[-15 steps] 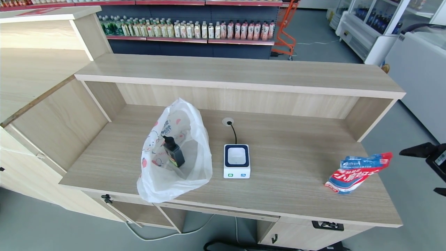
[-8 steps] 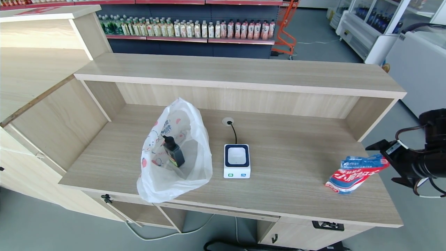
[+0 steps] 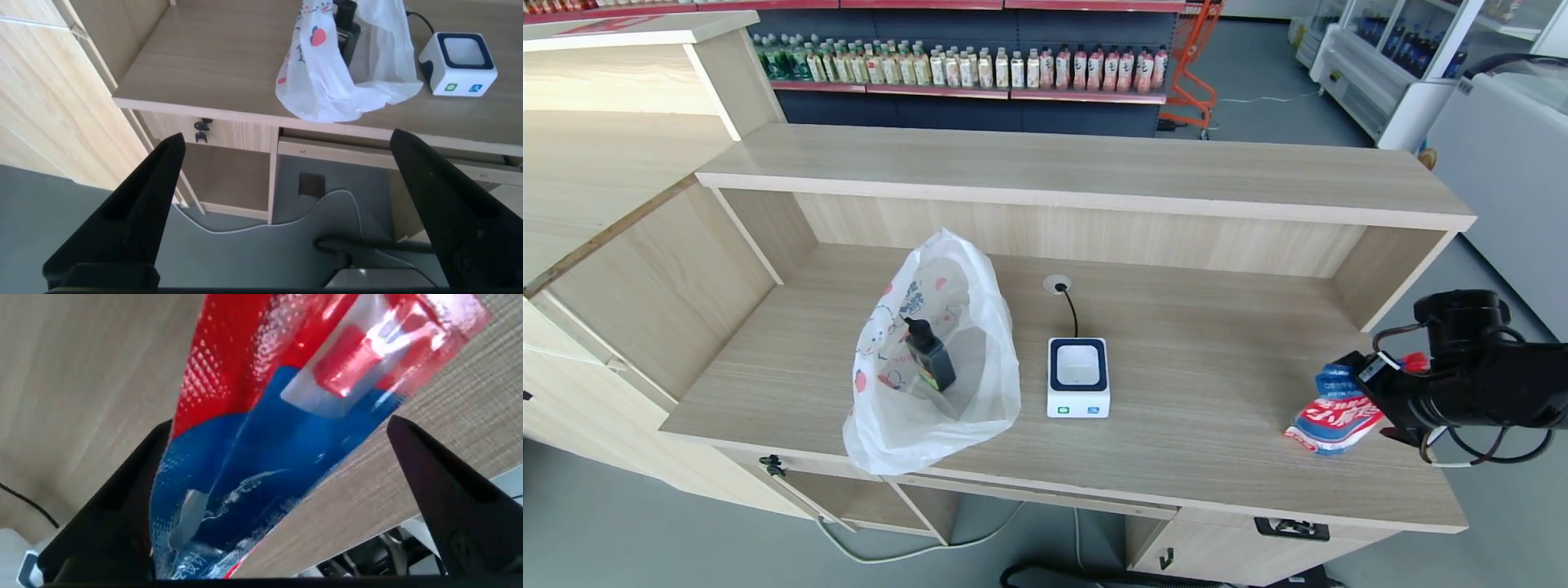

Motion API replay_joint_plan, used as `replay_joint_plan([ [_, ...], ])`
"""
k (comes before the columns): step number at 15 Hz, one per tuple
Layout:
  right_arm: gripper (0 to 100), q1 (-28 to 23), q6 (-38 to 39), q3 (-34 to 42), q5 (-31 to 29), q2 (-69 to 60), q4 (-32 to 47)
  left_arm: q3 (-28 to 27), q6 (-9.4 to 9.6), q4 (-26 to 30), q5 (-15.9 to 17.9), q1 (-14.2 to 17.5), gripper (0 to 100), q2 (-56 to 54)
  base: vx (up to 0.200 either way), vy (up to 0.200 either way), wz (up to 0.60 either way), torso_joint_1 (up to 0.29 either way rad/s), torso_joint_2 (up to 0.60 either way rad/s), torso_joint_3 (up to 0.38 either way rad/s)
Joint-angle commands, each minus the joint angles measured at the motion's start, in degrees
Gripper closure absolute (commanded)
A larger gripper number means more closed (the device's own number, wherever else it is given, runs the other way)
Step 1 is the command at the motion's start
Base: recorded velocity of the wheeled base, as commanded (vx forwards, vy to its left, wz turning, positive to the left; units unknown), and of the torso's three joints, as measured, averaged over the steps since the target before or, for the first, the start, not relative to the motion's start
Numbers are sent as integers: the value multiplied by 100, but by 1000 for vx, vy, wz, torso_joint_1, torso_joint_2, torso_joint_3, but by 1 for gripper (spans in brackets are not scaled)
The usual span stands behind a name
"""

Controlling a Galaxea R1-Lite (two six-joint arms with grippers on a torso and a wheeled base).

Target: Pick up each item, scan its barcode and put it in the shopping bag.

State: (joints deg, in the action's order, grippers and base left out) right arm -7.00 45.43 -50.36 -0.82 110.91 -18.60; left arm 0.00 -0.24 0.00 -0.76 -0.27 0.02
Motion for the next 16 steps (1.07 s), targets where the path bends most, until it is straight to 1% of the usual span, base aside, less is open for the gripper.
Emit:
replay_joint_plan([
  [1, 100, 23, -114, -44, -15, 388, -12, 0, -2, 0, -4, 0, 0, -2, 0, 0, 0, 0, 0, 0],
  [3, 100, 23, -202, -123, -33, 493, -144, 0, -2, 0, -4, 0, 0, -2, 0, 0, 0, 0, 0, 0],
  [5, 100, 23, -518, -106, -68, 502, -214, 0, -2, 0, -4, 0, 0, -2, 0, 0, 0, 0, 0, 0],
  [6, 100, 41, -1010, -123, -77, 475, -258, 0, -2, 0, -4, 0, 0, -2, 0, 0, 0, 0, 0, 0],
  [8, 100, 155, -1388, -79, -15, 159, -636, 0, -2, 0, -4, 0, 0, -2, 0, 0, 0, 0, 0, 0],
  [9, 100, 181, -1485, -71, 73, -17, -671, 0, -2, 0, -4, 0, 0, -2, 0, 0, 0, 0, 0, 0],
  [11, 100, 295, -1573, 167, 1435, -1063, -697, 0, -2, 0, -4, 0, 0, -2, 0, 0, 0, 0, 0, 0],
  [12, 100, 295, -1696, 387, 2226, -1493, -697, 0, -2, 0, -4, 0, 0, -2, 0, 0, 0, 0, 0, 0],
  [15, 100, 260, -2698, 1063, 4828, -2460, -838, 0, -2, 0, -4, 0, 0, -2, 0, 0, 0, 0, 0, 0],
  [16, 100, 278, -2874, 1169, 5294, -2539, -943, 0, -2, 0, -4, 0, 0, -2, 0, 0, 0, 0, 0, 0],
])
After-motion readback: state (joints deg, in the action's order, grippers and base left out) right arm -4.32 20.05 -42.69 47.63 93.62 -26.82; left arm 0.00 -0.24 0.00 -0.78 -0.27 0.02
